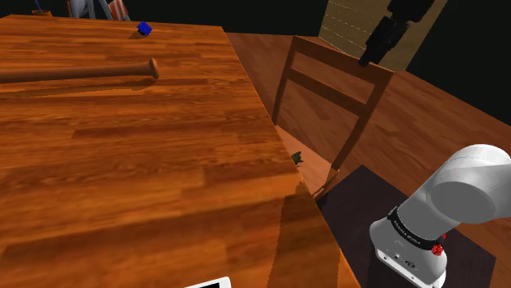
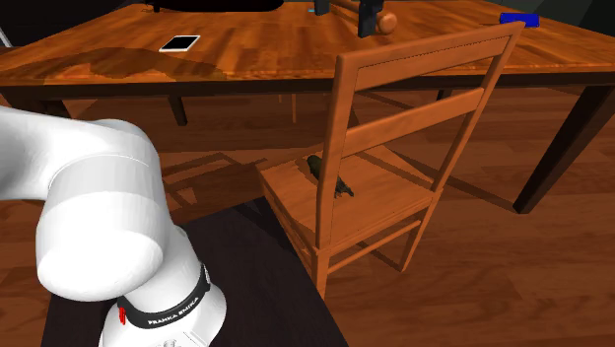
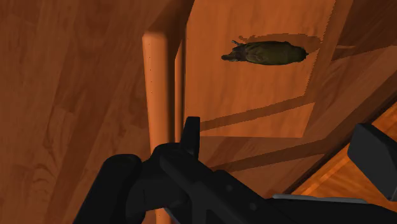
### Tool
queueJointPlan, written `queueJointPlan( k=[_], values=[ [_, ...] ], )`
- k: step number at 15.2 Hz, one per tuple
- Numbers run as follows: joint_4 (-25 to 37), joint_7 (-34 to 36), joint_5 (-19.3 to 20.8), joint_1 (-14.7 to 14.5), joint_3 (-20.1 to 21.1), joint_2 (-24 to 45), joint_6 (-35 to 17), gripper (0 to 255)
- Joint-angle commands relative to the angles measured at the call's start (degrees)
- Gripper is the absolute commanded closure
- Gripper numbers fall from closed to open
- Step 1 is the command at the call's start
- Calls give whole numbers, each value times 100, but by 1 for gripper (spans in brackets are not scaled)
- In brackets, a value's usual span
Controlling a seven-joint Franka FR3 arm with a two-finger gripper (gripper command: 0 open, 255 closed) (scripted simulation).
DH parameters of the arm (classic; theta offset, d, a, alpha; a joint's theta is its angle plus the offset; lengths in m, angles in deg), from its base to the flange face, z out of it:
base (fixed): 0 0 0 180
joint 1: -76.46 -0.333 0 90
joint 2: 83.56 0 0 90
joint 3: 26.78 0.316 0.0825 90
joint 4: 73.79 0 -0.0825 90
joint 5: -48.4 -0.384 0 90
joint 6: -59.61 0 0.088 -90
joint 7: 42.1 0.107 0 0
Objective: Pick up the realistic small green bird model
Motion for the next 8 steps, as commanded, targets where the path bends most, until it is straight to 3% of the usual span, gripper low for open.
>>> queueJointPlan(
  k=[1,8],
  values=[
    [0,0,0,0,0,0,0,0],
    [-690,-1734,54,-688,-277,711,-1058,0]
  ],
)
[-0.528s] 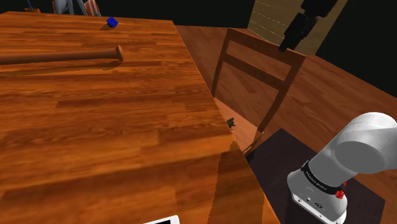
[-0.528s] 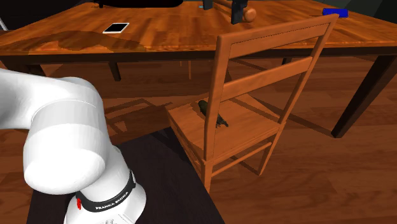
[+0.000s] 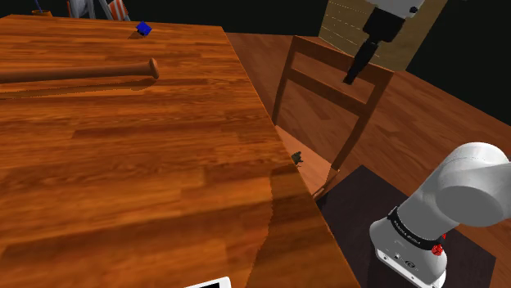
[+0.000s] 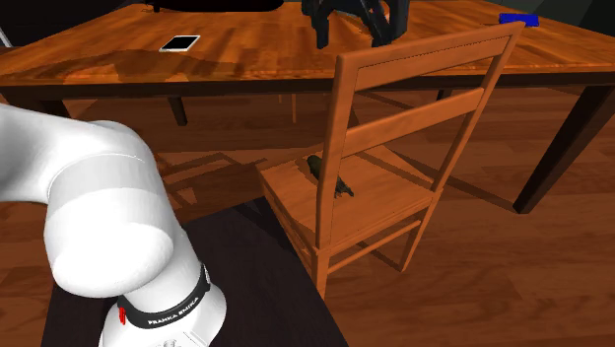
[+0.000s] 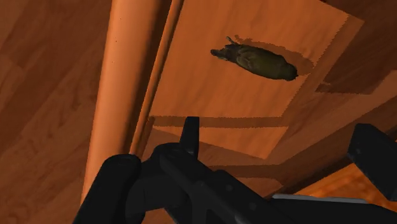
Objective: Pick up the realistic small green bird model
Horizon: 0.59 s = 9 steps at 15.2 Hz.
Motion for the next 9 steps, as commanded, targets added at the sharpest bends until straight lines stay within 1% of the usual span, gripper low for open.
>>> queueJointPlan(
  k=[1,2,4,9],
  values=[
    [-294,-519,9,-207,-68,466,-497,0],
    [-365,-765,14,-304,-102,594,-645,0],
    [-494,-1212,67,-590,-242,857,-943,0],
    [-742,-2440,53,-1054,-366,1591,-1662,0]
  ],
)
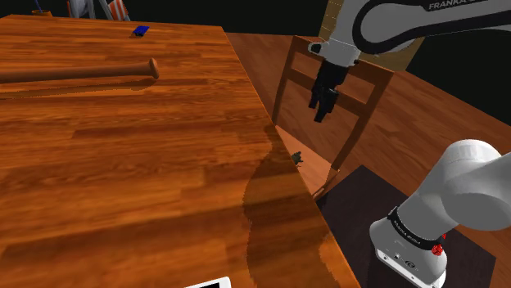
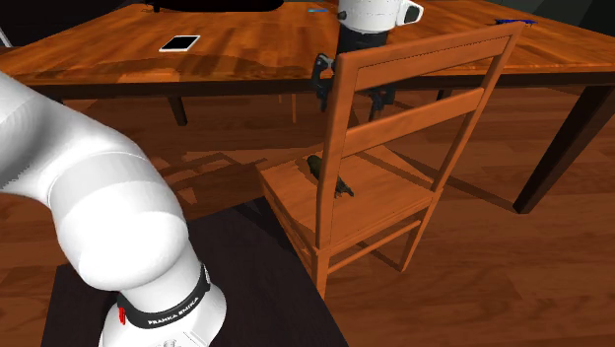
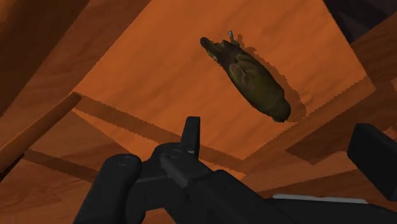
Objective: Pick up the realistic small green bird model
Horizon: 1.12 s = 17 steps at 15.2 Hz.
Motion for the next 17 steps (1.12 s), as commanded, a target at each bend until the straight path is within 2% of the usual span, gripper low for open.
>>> queueJointPlan(
  k=[1,12,17],
  values=[
    [-111,-514,-12,-191,-33,287,-290,0],
    [-366,-3090,-143,-1047,-11,2088,-1810,0],
    [-470,-3201,-257,-1067,-14,2424,-2241,0]
  ],
)
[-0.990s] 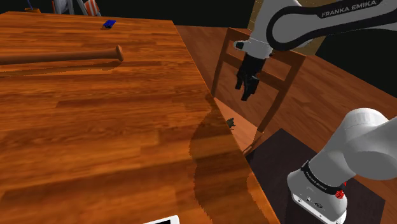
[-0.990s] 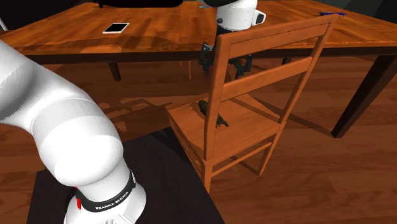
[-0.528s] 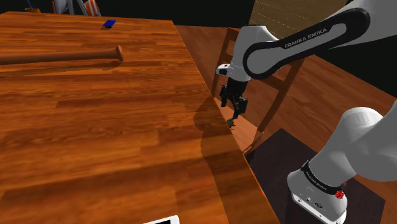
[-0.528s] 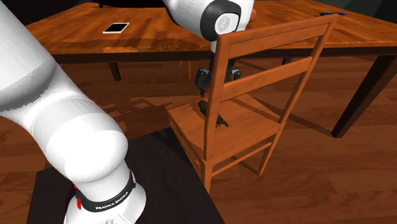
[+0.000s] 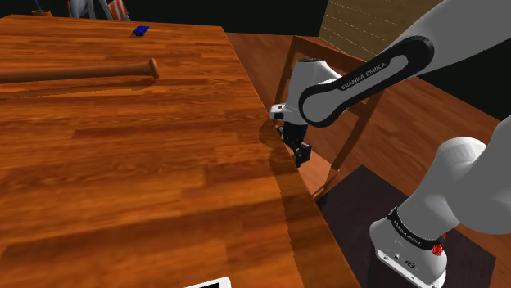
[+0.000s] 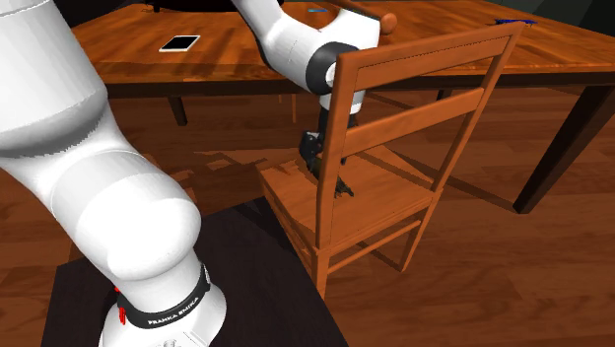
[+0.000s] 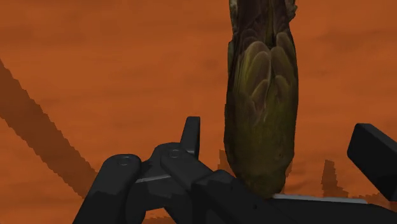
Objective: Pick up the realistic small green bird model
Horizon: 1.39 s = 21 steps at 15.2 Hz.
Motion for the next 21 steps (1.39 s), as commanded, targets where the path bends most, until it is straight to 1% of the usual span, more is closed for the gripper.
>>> queueJointPlan(
  k=[1,4,5,14,21],
  values=[
    [-15,-56,-58,-15,2,173,-186,0],
    [-38,-97,-102,-22,3,288,-321,0],
    [-21,-89,-108,-29,9,306,-323,255],
    [-37,-98,-103,-22,3,288,-321,255],
    [92,68,70,9,6,-197,281,255]
  ],
)
